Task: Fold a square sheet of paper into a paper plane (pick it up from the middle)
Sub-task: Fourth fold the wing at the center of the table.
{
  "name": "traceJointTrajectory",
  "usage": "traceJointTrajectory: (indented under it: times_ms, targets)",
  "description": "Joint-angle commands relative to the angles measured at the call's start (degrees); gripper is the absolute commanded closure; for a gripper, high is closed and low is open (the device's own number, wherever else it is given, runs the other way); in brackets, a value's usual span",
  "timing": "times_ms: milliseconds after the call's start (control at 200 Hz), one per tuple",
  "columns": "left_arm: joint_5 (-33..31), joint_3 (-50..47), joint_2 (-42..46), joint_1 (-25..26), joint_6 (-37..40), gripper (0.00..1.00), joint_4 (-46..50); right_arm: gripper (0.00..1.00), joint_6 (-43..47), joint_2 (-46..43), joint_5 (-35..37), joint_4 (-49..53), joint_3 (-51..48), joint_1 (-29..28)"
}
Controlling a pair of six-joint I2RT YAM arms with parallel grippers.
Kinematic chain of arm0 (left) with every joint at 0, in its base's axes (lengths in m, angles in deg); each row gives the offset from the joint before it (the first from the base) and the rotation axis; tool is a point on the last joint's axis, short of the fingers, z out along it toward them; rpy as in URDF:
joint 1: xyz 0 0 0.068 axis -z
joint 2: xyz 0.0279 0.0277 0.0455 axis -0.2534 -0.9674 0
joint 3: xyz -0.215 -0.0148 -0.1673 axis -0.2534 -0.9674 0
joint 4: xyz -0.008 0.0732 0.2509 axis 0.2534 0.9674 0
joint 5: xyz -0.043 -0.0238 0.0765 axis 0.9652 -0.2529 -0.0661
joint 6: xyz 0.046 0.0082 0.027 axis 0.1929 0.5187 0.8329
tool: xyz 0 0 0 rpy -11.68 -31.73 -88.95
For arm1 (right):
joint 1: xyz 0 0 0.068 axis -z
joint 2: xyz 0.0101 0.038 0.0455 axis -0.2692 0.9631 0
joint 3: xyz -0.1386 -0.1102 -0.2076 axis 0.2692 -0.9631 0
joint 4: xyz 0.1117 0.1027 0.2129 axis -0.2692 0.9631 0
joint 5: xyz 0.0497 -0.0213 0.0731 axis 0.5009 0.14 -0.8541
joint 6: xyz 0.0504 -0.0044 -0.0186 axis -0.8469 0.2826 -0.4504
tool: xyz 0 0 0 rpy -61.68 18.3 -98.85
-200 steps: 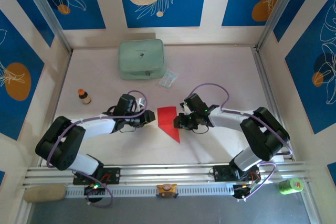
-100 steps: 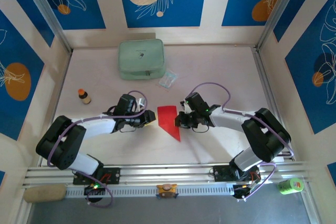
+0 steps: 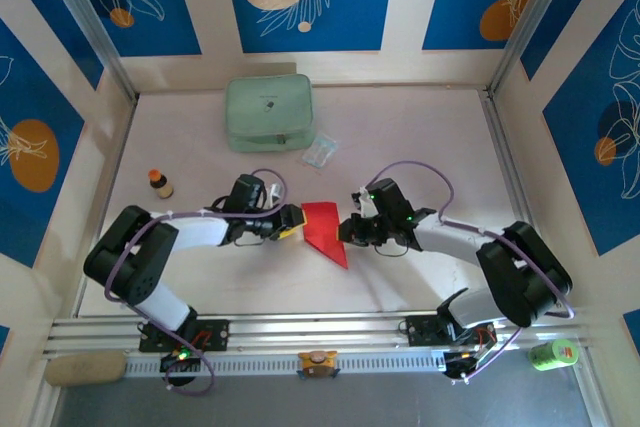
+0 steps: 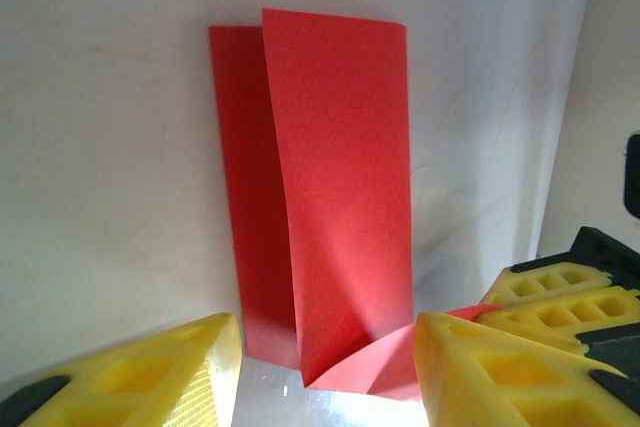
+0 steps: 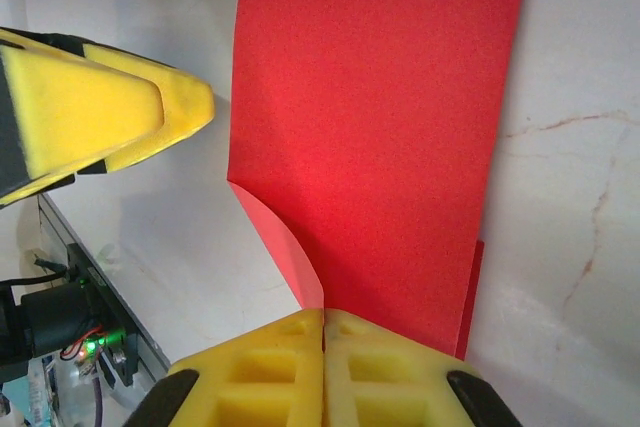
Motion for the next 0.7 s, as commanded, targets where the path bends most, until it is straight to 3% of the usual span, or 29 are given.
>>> traceJointTrajectory:
  times_ms: [0,395,695]
  targets:
    - [1.47,2.54,-1.33,0.45,-0.48,0.5,-0.71,0.92,0.44,-1.45,-2.25,-1.21,-1.18,0.6]
    - [2.26,5.62,-5.98,0.46,-1.39,0.54,-0.16,0.92,-0.01,-3.07,-2.86,-2.24,-3.01,1.83]
    - [6.05,5.24,-9.21,0.54,-4.85,0.72,-7.21,0.91,0.12,-2.92,-2.91,-1.88,-3.23,2.01]
